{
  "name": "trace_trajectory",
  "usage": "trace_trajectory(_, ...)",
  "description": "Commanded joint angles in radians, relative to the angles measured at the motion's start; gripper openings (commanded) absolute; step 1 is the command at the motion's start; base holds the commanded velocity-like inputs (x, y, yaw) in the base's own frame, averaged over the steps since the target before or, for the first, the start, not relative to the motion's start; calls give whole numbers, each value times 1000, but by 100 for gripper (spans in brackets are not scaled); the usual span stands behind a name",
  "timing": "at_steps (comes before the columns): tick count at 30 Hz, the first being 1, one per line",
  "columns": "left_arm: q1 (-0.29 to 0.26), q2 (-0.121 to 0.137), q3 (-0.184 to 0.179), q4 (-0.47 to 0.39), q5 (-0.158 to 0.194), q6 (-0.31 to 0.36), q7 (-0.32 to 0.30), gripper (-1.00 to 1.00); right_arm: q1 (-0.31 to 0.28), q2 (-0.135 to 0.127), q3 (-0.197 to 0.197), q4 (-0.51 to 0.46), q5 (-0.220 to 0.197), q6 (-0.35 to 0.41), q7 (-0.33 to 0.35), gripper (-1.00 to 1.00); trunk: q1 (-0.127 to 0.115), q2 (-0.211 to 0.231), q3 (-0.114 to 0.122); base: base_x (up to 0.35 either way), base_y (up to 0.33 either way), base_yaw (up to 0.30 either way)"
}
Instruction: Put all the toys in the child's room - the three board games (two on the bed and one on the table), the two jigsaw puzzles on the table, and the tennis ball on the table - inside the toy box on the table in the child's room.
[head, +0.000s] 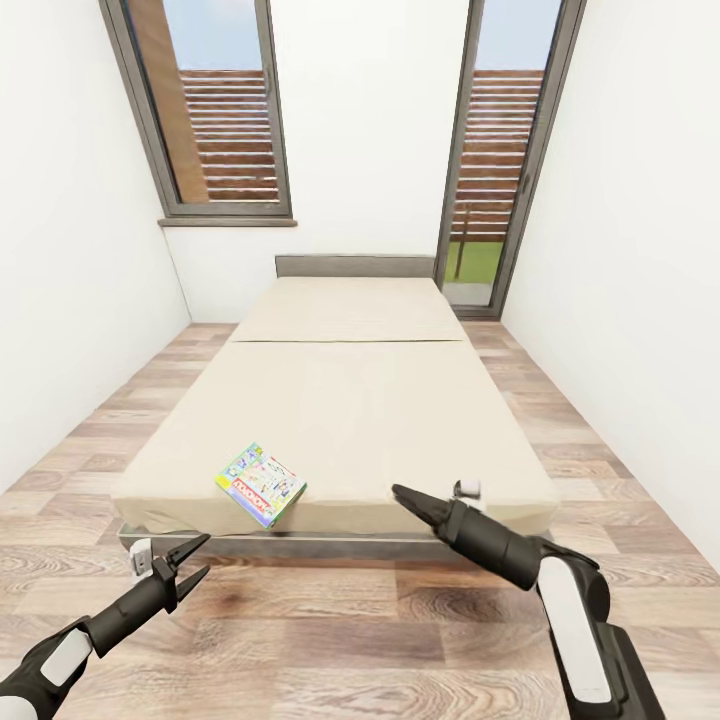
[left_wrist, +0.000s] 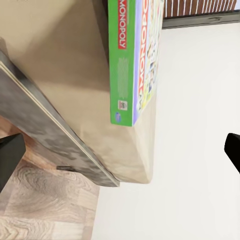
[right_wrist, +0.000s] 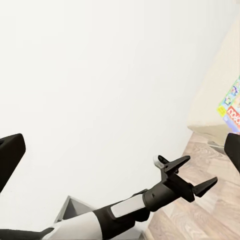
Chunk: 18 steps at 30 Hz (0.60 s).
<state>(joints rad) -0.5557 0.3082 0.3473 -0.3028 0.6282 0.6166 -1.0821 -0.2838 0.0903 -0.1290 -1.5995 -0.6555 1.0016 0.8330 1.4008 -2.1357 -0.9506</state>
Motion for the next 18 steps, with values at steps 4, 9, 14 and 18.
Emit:
trace_trajectory(4, 0, 0, -1, 0, 5, 8, -1, 100, 4, 0, -31, 0, -29, 40, 67, 100, 0, 0, -1, 0, 0, 0)
trace_trajectory(9, 0, 0, -1, 0, 5, 7, -1, 100, 8, 1, -41, 1, -42, 46, 93, 100, 0, 0, -1, 0, 0, 0)
trace_trajectory(14, 0, 0, -1, 0, 5, 7, -1, 100, 8, 2, -37, 1, -48, 46, 101, 100, 0, 0, -1, 0, 0, 0)
trace_trajectory(18, 0, 0, -1, 1, 5, 6, -1, 100, 7, 6, -30, 1, -50, 46, 104, 100, 0, 0, -1, 0, 0, 0)
